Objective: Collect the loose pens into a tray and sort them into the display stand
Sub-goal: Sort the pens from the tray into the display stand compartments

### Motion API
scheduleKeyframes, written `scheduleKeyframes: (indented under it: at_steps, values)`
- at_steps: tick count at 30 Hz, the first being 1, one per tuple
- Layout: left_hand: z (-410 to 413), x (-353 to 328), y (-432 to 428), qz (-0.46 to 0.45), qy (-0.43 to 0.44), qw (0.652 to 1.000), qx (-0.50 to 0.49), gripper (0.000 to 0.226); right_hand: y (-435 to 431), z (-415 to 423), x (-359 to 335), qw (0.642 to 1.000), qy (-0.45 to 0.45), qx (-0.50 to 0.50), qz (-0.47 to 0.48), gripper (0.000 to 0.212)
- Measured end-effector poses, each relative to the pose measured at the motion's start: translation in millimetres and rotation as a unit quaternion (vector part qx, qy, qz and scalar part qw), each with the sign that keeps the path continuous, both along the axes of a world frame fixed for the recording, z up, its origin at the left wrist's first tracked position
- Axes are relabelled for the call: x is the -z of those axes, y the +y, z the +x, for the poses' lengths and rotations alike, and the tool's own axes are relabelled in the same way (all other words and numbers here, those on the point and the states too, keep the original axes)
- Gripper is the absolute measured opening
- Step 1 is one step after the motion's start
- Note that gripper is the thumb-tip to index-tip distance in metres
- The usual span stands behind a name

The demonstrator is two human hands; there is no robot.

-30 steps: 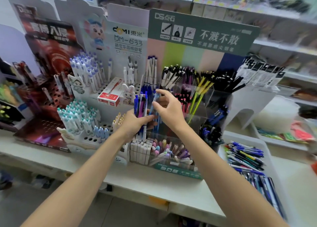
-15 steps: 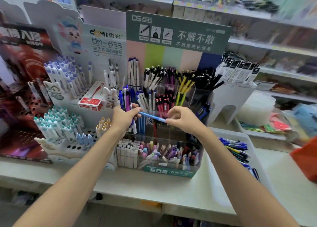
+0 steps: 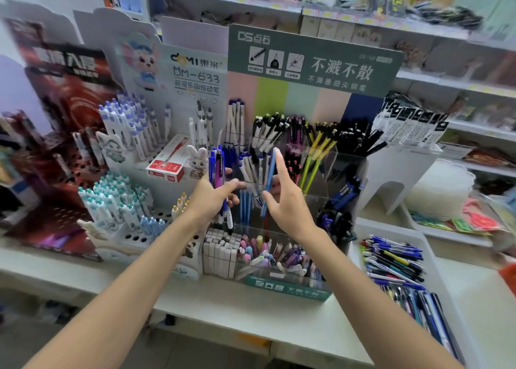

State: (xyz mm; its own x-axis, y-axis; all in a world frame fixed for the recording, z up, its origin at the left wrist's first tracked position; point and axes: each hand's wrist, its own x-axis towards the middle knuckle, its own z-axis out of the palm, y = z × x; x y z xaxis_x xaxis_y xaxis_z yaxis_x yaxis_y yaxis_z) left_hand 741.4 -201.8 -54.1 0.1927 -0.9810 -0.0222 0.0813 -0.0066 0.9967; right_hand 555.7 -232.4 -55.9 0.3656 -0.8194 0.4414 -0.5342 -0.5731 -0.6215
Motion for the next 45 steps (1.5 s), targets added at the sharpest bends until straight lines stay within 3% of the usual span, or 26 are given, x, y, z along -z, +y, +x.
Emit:
scheduleKeyframes:
  at_steps: [3, 7, 13, 16, 18, 20, 24, 32, 35, 39, 42, 45]
  values:
    - [2, 2, 1, 0.002, 0.009, 1.0, -0.009, 0.019, -1, 17, 11, 0.998, 0.001, 0.011, -0.057, 0.098]
    - [7, 4, 2, 0.0, -0.005, 1.0, -0.03, 0.012, -3, 26, 33, 0.999, 0.028, 0.022, -0.011, 0.105]
    - [12, 10, 6, 0.009, 0.032, 0.999, -0.03, 0.012, -1, 30, 53, 0.995, 0.071, 0.019, -0.07, 0.054]
    - [12, 11, 8, 0.004, 0.046, 0.999, -0.016, 0.013, -4, 29, 47, 0.993, 0.106, 0.004, -0.05, 0.043]
    - [12, 10, 7, 0.005, 0.048, 0.999, -0.01, 0.014, -4, 26, 39, 0.995, 0.07, 0.007, -0.066, 0.046]
    - [10, 6, 6, 0.006, 0.038, 0.999, 0.007, 0.014, -2, 26, 21, 0.998, -0.023, 0.025, -0.06, 0.047]
    - [-4, -2, -1, -0.001, 0.035, 0.998, 0.058, 0.015, -12, 32, -23, 0.988, -0.143, -0.006, 0.063, 0.049]
    - [-26, -10, -7, -0.009, 0.039, 0.994, 0.098, 0.012, -20, 22, -33, 0.989, -0.12, -0.01, 0.086, 0.053]
    - [-29, -10, -9, -0.013, 0.048, 0.994, 0.096, 0.012, -18, 18, -36, 0.987, -0.127, -0.016, 0.093, 0.04]
    - [-22, -7, -12, -0.01, 0.002, 0.998, 0.057, 0.012, -21, 10, -45, 0.986, -0.161, 0.037, 0.027, 0.029]
    - [-8, -3, -13, -0.016, 0.036, 0.998, 0.043, 0.017, -30, 0, -65, 0.969, -0.232, 0.079, -0.036, 0.026]
    - [-1, 0, -14, -0.006, 0.04, 0.998, 0.037, 0.018, -39, 0, -79, 0.959, -0.243, 0.099, -0.104, 0.021]
